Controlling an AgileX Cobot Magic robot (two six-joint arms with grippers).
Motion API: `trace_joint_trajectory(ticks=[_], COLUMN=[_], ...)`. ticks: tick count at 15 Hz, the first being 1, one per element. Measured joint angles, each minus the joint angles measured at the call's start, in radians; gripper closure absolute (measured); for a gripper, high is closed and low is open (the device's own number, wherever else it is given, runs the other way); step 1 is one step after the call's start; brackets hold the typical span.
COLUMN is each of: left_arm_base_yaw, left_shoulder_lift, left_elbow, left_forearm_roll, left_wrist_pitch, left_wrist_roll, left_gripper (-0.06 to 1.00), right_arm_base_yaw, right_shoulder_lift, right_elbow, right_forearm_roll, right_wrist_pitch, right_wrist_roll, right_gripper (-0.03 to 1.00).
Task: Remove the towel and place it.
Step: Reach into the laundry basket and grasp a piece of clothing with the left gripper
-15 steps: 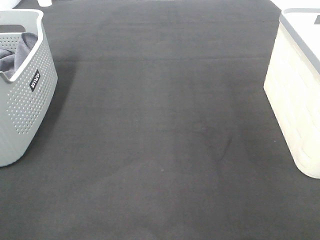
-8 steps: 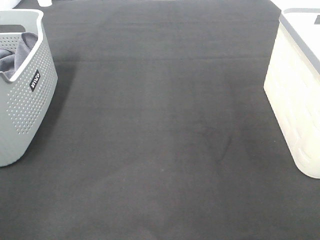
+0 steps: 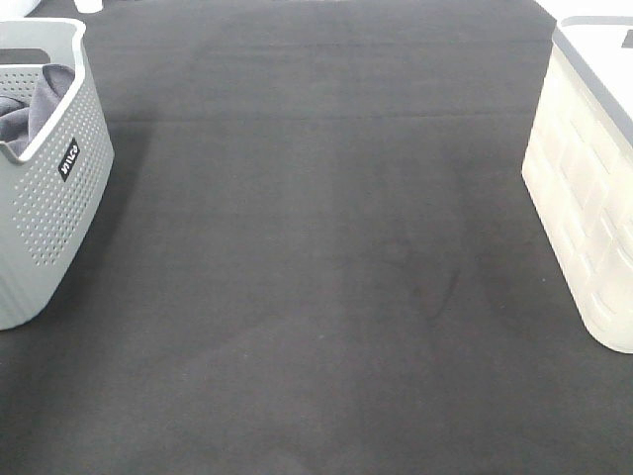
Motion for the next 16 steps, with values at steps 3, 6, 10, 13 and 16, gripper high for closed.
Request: trace_joint_trajectory(ticks=[3,6,10,13,16], left_arm_base_yaw=[0.0,0.0,0.0,0.0,0.0], left_shoulder_lift=[0.235,0.451,0.64,0.757,0.837], left_elbow=[-0.172,-0.272,-0.283,-0.284,-0.286], left_forearm_roll=[0.049,0.157,0.341,0.453,0.465], left_wrist_pitch=[0.038,0.011,-0.151,-0.296,-0.422], left_wrist_roll=[0.128,0.354,0.518,0.563,0.565], left_gripper=[-0.04,-0.04,-0.04,-0.04,-0.04], right_arm_base_yaw=[0.0,0.0,0.0,0.0,0.0], right_shoulder_lift=[0.0,0.0,0.0,0.0,0.0], right_elbow=[0.0,0.0,0.0,0.0,0.0], right_forearm_roll=[0.0,0.0,0.0,0.0,0.0], right_wrist_pitch=[0.0,0.0,0.0,0.0,0.0], right_wrist_roll=[0.0,0.0,0.0,0.0,0.0], right_gripper=[0.32,0.32,0.32,0.32,0.32])
